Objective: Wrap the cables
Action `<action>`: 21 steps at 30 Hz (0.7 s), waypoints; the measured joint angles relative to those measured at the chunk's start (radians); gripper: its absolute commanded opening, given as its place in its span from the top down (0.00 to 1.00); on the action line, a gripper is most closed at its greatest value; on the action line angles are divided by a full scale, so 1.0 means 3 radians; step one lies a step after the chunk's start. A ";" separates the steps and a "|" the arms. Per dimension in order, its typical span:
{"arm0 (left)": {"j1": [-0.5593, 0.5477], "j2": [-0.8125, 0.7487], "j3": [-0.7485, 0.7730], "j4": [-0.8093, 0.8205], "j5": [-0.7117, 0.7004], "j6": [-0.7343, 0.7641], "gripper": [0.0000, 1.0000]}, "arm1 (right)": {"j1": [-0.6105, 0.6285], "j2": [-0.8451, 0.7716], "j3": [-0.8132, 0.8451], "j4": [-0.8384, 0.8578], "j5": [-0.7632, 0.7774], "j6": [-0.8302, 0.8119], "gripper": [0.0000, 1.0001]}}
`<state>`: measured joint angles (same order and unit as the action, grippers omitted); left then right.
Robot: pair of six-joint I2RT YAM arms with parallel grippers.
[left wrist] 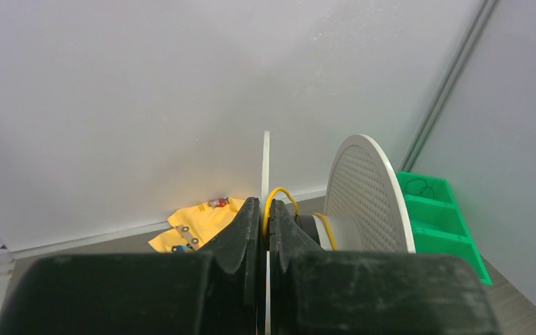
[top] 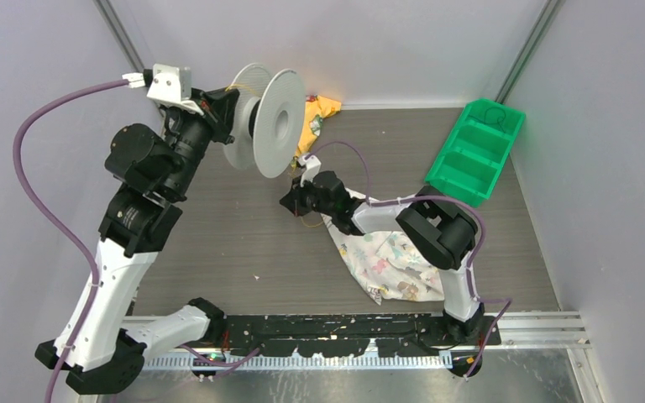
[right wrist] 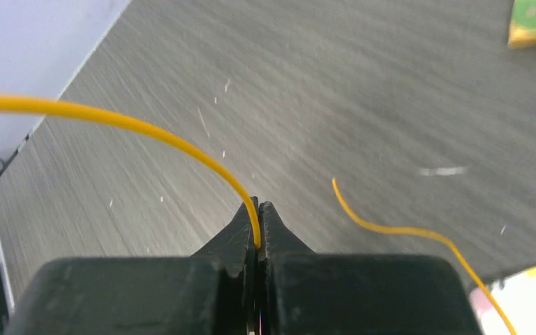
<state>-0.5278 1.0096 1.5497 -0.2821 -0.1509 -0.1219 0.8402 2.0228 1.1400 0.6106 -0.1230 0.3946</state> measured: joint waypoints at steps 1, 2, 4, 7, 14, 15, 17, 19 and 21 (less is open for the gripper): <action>0.0000 0.0010 0.0000 0.0004 -0.0062 -0.0003 1.00 | 0.0000 -0.0010 -0.0031 -0.0037 -0.0027 0.0022 0.99; 0.0000 0.0028 0.0000 0.0006 -0.0136 -0.0004 1.00 | 0.0000 -0.0031 -0.0084 -0.0072 -0.0066 0.0058 0.99; 0.0000 0.0094 0.0000 0.0020 -0.0350 -0.0003 1.00 | 0.0001 -0.0118 -0.0215 -0.0224 -0.0183 0.0146 0.99; 0.0000 0.0287 0.0000 0.0051 -0.0764 0.0003 1.00 | 0.0028 -0.0320 -0.0341 -0.0520 -0.0345 0.0251 0.99; 0.0015 0.0790 0.0000 0.0027 -0.1218 0.0088 1.00 | 0.0388 -0.1015 -0.0392 -0.1130 -0.0173 0.0149 0.99; 0.0015 0.0810 -0.0001 0.0015 -0.1255 0.0106 1.00 | 0.0445 -0.1101 -0.0389 -0.1189 -0.0136 0.0092 0.99; 0.0014 0.0820 -0.0005 -0.0001 -0.1319 0.0164 1.00 | 0.0586 -0.1316 -0.0310 -0.1434 -0.0065 -0.0111 0.99; 0.0014 0.0815 -0.0008 0.0004 -0.1397 0.0200 1.00 | 0.0673 -0.1425 -0.0163 -0.1630 -0.0070 -0.0266 0.99; 0.0014 0.0804 -0.0038 0.0032 -0.1472 0.0214 1.00 | 0.0722 -0.1472 0.0132 -0.1933 -0.0135 -0.0448 0.99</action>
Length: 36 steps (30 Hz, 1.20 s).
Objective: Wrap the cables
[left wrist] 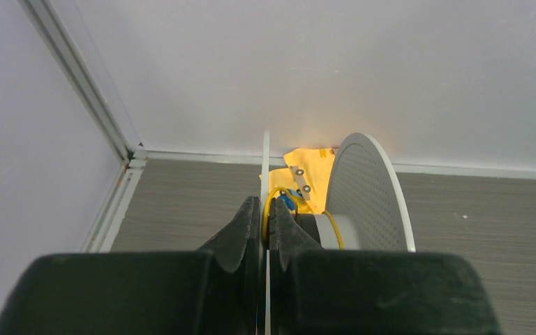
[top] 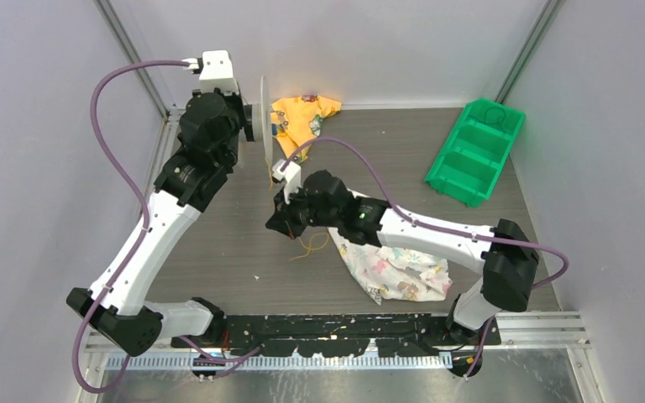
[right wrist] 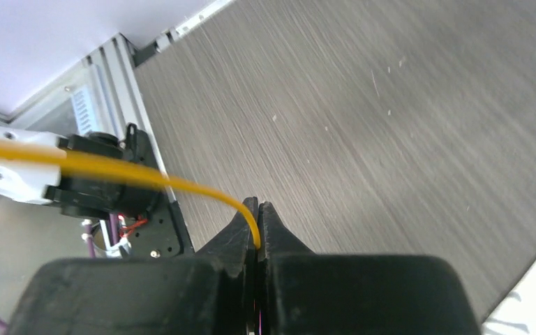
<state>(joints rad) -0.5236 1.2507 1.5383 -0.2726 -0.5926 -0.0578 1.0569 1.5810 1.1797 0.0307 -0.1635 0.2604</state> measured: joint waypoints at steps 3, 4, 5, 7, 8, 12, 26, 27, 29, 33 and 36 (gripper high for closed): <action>0.0000 -0.0015 -0.0086 0.0046 -0.0108 0.0033 0.99 | -0.0001 0.0003 0.0463 -0.0446 -0.0139 -0.0169 0.99; 0.0000 -0.0015 -0.0111 0.0048 -0.0131 0.0042 1.00 | -0.0003 0.0003 0.0594 -0.0580 -0.0179 -0.0210 0.99; -0.0003 -0.0015 -0.0127 0.0050 -0.0140 0.0048 1.00 | -0.0009 0.0003 0.0675 -0.0662 -0.0209 -0.0247 0.99; -0.0006 -0.0014 -0.0144 0.0045 -0.0149 0.0075 1.00 | -0.0010 -0.0001 0.0830 -0.0866 -0.0278 -0.0338 0.99; -0.0009 -0.0011 -0.0144 0.0045 -0.0154 0.0089 1.00 | -0.0001 -0.0006 0.0877 -0.0961 -0.0312 -0.0384 0.99; -0.0014 -0.0011 -0.0144 0.0036 -0.0137 0.0130 1.00 | 0.0020 -0.0052 0.0983 -0.1308 -0.0345 -0.0622 0.99; -0.0037 -0.0011 -0.0145 -0.0117 0.0264 0.0112 1.00 | -0.0415 -0.0201 0.1172 -0.1714 -0.0261 -0.1083 0.99; -0.0036 -0.0011 -0.0145 -0.0141 0.0301 0.0116 1.00 | -0.0479 -0.0202 0.1172 -0.1713 -0.0313 -0.1057 0.99; -0.0037 -0.0011 -0.0145 -0.0174 0.0395 0.0145 1.00 | -0.0580 -0.0203 0.1172 -0.1701 -0.0409 -0.1021 0.99; -0.0037 -0.0017 -0.0153 -0.0220 0.0676 0.0225 1.00 | -0.0698 -0.0203 0.1172 -0.1701 -0.0540 -0.0982 0.99; -0.0037 -0.0031 -0.0181 -0.0247 0.0861 0.0248 1.00 | -0.0721 -0.0203 0.1172 -0.1701 -0.0596 -0.0960 0.99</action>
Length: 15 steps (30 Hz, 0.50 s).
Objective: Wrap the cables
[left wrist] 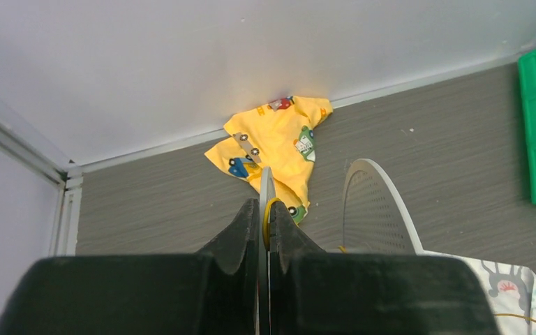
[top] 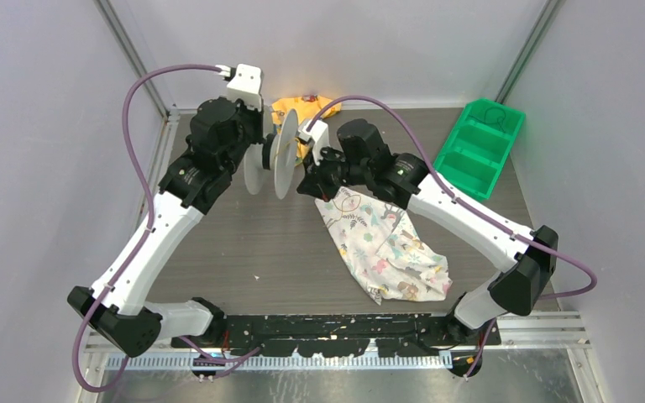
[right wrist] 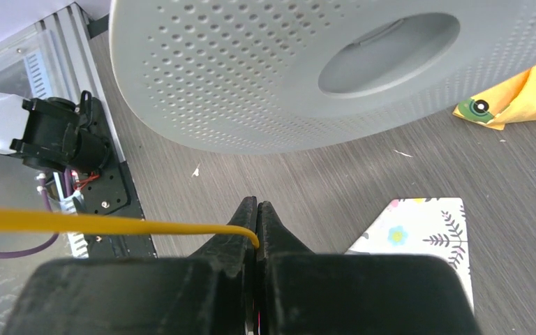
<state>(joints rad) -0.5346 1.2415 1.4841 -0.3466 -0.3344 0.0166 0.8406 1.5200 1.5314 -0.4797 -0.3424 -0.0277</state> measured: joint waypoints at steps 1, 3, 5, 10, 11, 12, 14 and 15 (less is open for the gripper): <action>0.0000 -0.0001 0.0000 -0.0013 0.0038 0.0008 1.00 | -0.0006 0.0000 0.0000 0.0000 -0.0010 0.0008 0.99; 0.0000 -0.0001 0.0000 -0.0017 0.0072 0.0017 1.00 | -0.0010 0.0000 0.0000 0.0000 -0.0041 0.0017 1.00; 0.0000 -0.0003 0.0000 -0.0010 0.0078 0.0032 1.00 | -0.0017 0.0001 0.0000 0.0000 -0.0064 0.0023 0.99; 0.0000 -0.0029 -0.0006 0.0013 0.0081 0.0034 1.00 | -0.0027 0.0005 0.0000 -0.0004 -0.0086 0.0027 0.99; 0.0001 -0.0047 -0.0015 0.0027 0.0095 0.0034 1.00 | -0.0028 0.0011 0.0005 -0.0006 -0.0086 0.0029 1.00; 0.0001 -0.0064 -0.0023 0.0038 0.0112 0.0034 1.00 | -0.0029 0.0027 0.0015 -0.0010 -0.0086 0.0032 0.99; 0.0001 -0.0109 -0.0033 0.0046 0.0181 0.0034 1.00 | -0.0033 0.0067 0.0051 -0.0027 -0.0084 0.0069 0.99; 0.0004 -0.0131 -0.0033 0.0047 0.0224 0.0036 1.00 | -0.0038 0.0093 0.0071 -0.0027 -0.0083 0.0099 0.99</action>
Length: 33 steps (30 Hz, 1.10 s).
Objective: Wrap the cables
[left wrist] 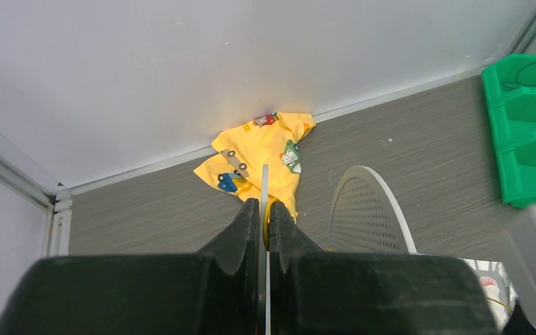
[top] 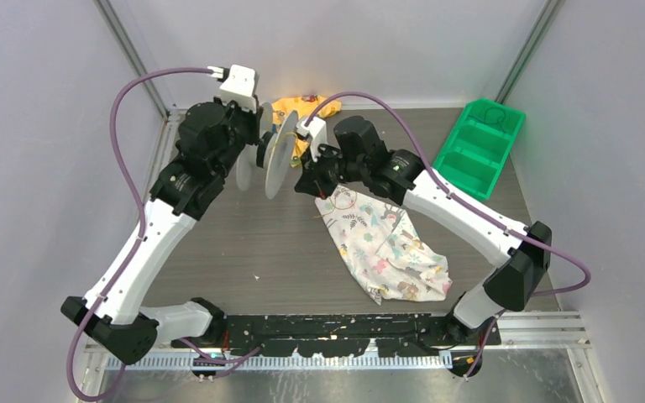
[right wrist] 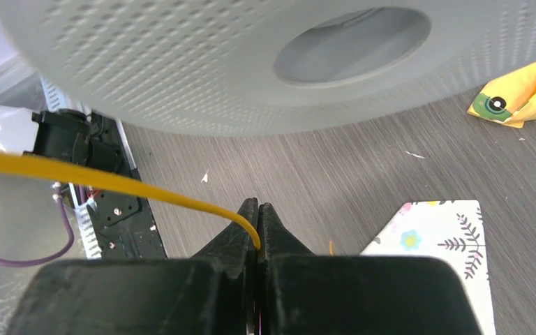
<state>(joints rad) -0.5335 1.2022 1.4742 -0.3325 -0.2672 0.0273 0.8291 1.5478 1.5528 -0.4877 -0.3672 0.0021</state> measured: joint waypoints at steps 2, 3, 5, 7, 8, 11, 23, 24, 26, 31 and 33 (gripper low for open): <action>0.0005 -0.0038 0.0000 0.0001 0.0083 -0.0003 1.00 | -0.0014 0.0053 0.0053 0.0001 -0.0003 0.0071 0.99; 0.0006 -0.0058 0.0000 0.0003 0.0114 -0.0003 1.00 | -0.0027 0.0078 0.0078 0.0003 -0.0008 0.0106 0.99; 0.0006 -0.0085 -0.0001 0.0003 0.0158 -0.0001 1.00 | -0.0074 0.0135 0.0145 0.0000 -0.0038 0.0195 0.99; 0.0006 -0.0104 -0.0001 0.0000 0.0198 0.0003 1.00 | -0.0137 0.0183 0.0193 0.0004 -0.0080 0.0281 0.99; 0.0006 -0.0108 -0.0001 -0.0004 0.0216 0.0006 1.00 | -0.0170 0.0196 0.0203 0.0010 -0.0102 0.0317 0.99; 0.0006 -0.0108 -0.0001 -0.0039 0.0304 0.0022 1.00 | -0.0272 0.0216 0.0203 0.0014 -0.0173 0.0431 0.99; 0.0013 -0.0187 -0.0020 -0.0177 0.0749 0.0025 1.00 | -0.0357 0.0216 0.0203 0.0052 -0.0348 0.0660 0.99; 0.0013 -0.0207 -0.0020 -0.0174 0.0764 0.0024 1.00 | -0.0357 0.0216 0.0203 0.0058 -0.0356 0.0670 1.00; 0.0013 -0.0248 -0.0023 -0.0163 0.0788 0.0023 1.00 | -0.0357 0.0216 0.0201 0.0071 -0.0365 0.0693 0.99; 0.0013 -0.0312 -0.0025 -0.0145 0.0799 0.0022 1.00 | -0.0357 0.0216 0.0161 0.0127 -0.0366 0.0727 0.99; 0.0013 -0.0326 -0.0038 -0.0123 0.0807 0.0011 1.00 | -0.0357 0.0216 0.0111 0.0169 -0.0365 0.0741 1.00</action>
<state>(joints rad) -0.5297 1.1046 1.4628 -0.3695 -0.0250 0.0307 0.7219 1.6127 1.5860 -0.4370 -0.4767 0.2245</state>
